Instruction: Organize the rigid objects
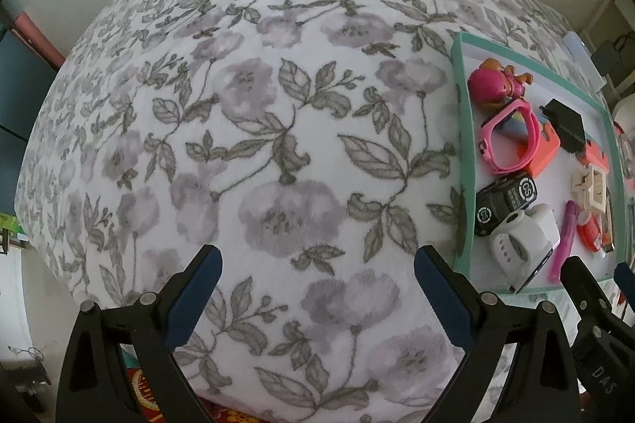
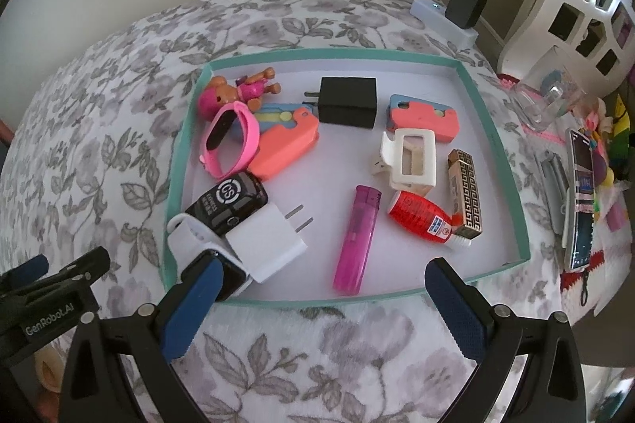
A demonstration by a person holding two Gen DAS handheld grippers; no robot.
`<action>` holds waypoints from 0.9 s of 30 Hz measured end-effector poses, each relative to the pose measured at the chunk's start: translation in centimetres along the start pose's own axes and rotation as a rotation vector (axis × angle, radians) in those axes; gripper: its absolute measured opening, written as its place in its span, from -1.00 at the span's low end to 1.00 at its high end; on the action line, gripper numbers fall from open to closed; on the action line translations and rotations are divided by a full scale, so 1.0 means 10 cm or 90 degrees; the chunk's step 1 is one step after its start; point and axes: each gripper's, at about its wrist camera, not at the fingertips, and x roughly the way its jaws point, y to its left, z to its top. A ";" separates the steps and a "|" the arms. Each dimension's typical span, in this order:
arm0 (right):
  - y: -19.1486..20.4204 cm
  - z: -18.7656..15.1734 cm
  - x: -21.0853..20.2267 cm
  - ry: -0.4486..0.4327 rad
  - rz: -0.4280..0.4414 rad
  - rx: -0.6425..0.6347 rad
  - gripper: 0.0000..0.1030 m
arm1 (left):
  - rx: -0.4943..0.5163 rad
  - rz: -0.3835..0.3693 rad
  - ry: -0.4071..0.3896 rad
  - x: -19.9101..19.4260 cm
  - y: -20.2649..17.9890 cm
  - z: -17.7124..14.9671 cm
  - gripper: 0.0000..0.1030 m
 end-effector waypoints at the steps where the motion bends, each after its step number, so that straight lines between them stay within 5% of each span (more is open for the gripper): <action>1: 0.01 -0.01 -0.01 -0.001 0.000 -0.002 1.00 | 0.002 0.001 -0.002 -0.01 0.00 -0.01 0.89; 27: 0.03 -0.11 -0.07 0.002 0.004 -0.014 1.00 | -0.001 -0.006 -0.034 -0.18 0.08 -0.12 0.89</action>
